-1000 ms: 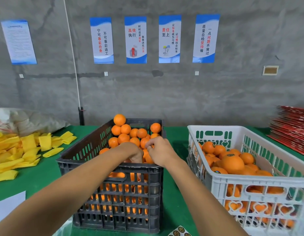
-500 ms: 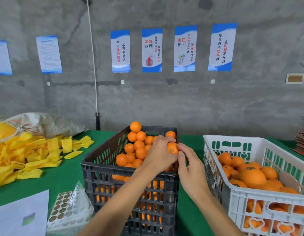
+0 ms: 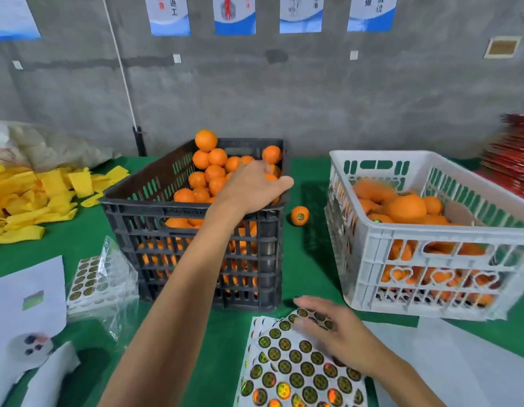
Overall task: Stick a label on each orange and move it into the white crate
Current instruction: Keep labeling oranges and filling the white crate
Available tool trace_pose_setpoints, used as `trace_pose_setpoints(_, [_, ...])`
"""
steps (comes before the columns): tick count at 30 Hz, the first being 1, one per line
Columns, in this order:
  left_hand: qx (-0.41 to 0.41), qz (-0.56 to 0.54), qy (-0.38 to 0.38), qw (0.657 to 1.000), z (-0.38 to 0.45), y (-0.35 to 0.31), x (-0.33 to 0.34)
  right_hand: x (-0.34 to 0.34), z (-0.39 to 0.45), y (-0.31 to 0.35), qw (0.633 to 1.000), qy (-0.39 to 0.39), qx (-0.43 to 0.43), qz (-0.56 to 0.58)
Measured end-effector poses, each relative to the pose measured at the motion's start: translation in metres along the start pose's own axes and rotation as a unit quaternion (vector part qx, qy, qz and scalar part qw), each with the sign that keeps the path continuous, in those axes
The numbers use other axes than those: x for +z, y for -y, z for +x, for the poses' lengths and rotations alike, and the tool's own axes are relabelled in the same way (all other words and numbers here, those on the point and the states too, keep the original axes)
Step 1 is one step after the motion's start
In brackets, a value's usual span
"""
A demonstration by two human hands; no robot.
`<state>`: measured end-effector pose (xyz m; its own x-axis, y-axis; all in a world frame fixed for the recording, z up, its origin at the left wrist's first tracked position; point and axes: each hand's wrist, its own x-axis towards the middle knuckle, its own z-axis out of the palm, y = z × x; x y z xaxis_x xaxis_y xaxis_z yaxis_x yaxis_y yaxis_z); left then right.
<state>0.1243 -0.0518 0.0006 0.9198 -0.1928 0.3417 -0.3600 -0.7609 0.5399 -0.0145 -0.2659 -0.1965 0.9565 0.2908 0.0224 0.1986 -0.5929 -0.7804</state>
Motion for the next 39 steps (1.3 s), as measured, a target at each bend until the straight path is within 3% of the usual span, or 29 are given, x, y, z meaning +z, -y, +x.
trace_pose_setpoints(2, [0.008,0.001,0.004,1.0,0.0,0.001,0.001,0.015,-0.007,-0.017,0.995,0.071,-0.022,-0.069])
trace_pose_setpoints(4, [0.016,0.002,-0.004,1.0,-0.002,0.001,0.001,0.021,-0.008,-0.024,0.983,0.08,-0.053,-0.159])
trace_pose_setpoints(11, [0.028,0.001,-0.02,0.999,-0.005,0.0,0.001,0.016,-0.007,-0.03,0.987,0.006,-0.083,-0.136])
trace_pose_setpoints(17, [0.026,0.001,-0.023,0.999,-0.005,0.0,0.001,0.016,-0.011,-0.023,0.974,-0.075,-0.103,-0.185])
trace_pose_setpoints(23, [0.029,0.004,-0.036,0.999,-0.003,0.0,0.002,0.016,-0.014,-0.016,0.948,-0.097,-0.11,-0.284])
trace_pose_setpoints(29, [0.038,0.011,-0.036,0.999,-0.005,0.0,0.001,0.015,-0.015,-0.021,0.971,-0.073,-0.07,-0.217])
trace_pose_setpoints(39, [0.03,0.018,-0.04,0.999,-0.003,0.001,0.002,0.013,-0.02,-0.011,0.944,-0.163,-0.044,-0.283])
